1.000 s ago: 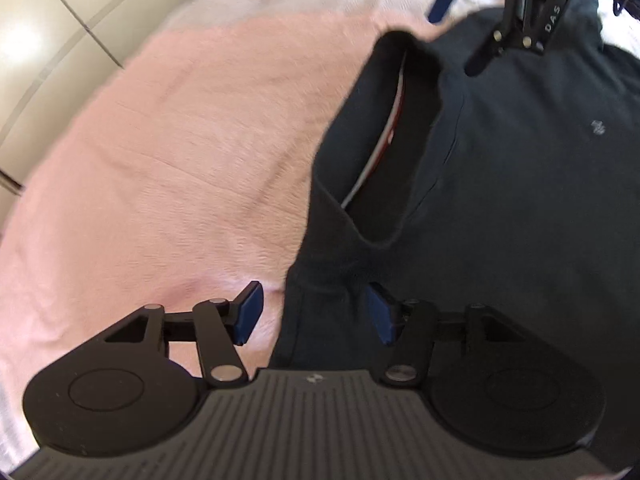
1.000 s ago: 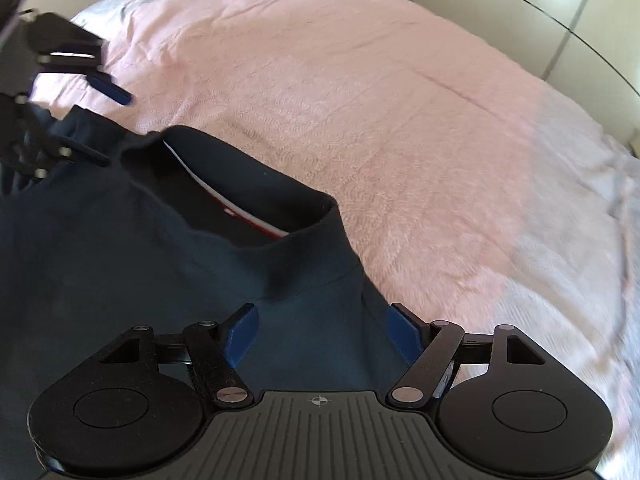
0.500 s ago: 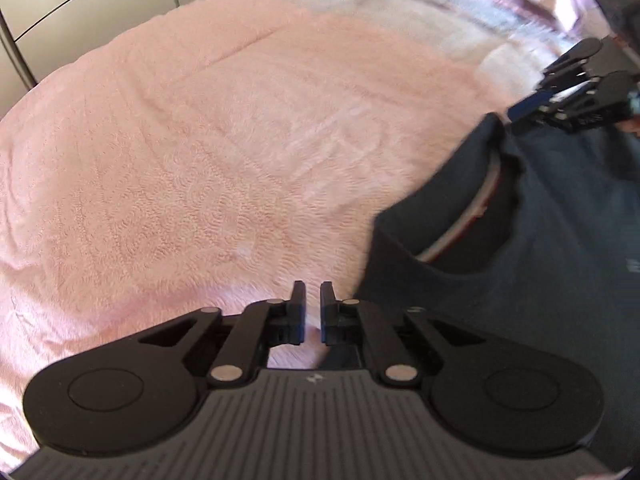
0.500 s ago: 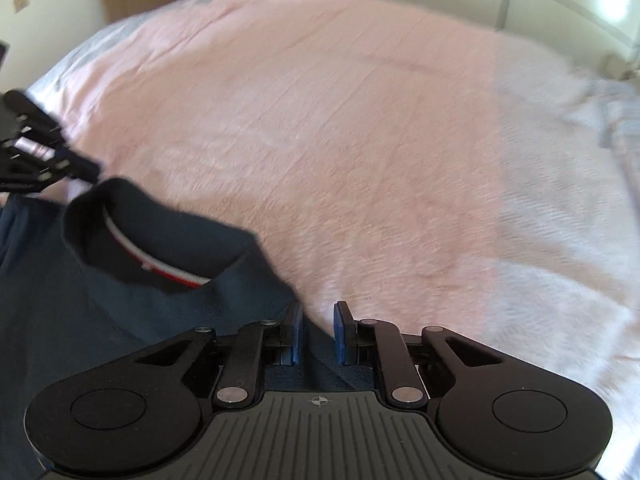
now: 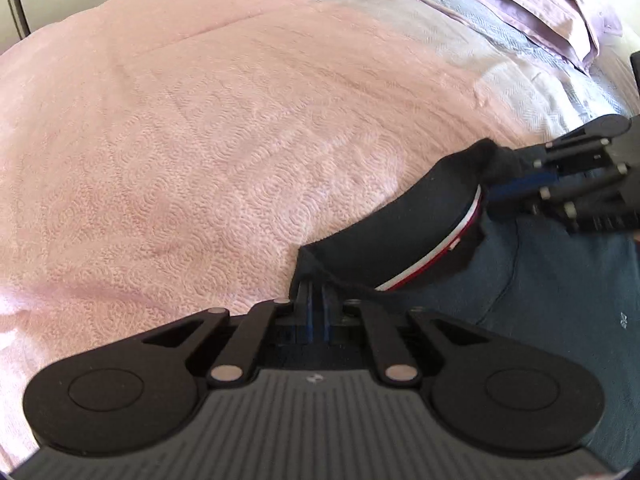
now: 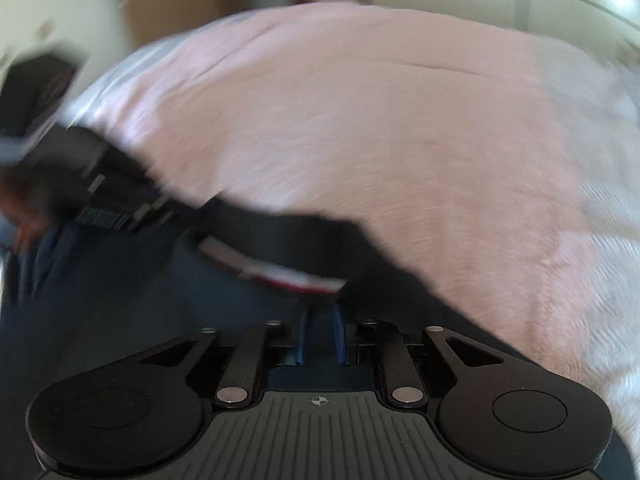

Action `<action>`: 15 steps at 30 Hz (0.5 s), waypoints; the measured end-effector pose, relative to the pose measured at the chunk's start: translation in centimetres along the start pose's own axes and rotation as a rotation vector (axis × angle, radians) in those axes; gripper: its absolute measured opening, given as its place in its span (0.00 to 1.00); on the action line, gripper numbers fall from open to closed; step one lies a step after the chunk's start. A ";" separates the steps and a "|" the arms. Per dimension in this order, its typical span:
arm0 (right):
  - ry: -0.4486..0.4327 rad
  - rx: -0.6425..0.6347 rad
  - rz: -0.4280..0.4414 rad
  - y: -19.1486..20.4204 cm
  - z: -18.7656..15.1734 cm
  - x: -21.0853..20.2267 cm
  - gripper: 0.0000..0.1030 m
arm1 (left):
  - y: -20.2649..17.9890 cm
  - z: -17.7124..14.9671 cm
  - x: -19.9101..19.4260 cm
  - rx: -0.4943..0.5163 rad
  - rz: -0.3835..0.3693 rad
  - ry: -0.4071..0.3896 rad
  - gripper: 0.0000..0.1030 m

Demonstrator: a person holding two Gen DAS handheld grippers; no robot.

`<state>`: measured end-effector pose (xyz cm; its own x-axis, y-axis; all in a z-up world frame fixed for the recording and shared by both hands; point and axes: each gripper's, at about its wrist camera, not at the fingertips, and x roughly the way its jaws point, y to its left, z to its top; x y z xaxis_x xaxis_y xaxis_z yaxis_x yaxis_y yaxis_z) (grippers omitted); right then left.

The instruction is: Fold clothes

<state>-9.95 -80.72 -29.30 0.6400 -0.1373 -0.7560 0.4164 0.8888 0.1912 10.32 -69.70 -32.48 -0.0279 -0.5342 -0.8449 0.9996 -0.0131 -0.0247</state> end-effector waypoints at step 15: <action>0.128 0.435 -0.283 11.3 -7.2 -14.1 0.91 | 0.0 -10.1 -21.2 -0.143 0.139 0.043 0.59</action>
<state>-18.89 -65.66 -20.99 0.3912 -0.2669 -0.8807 0.8079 0.5579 0.1898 10.91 -49.88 -19.95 0.1076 -0.4861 -0.8673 0.9834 0.1802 0.0210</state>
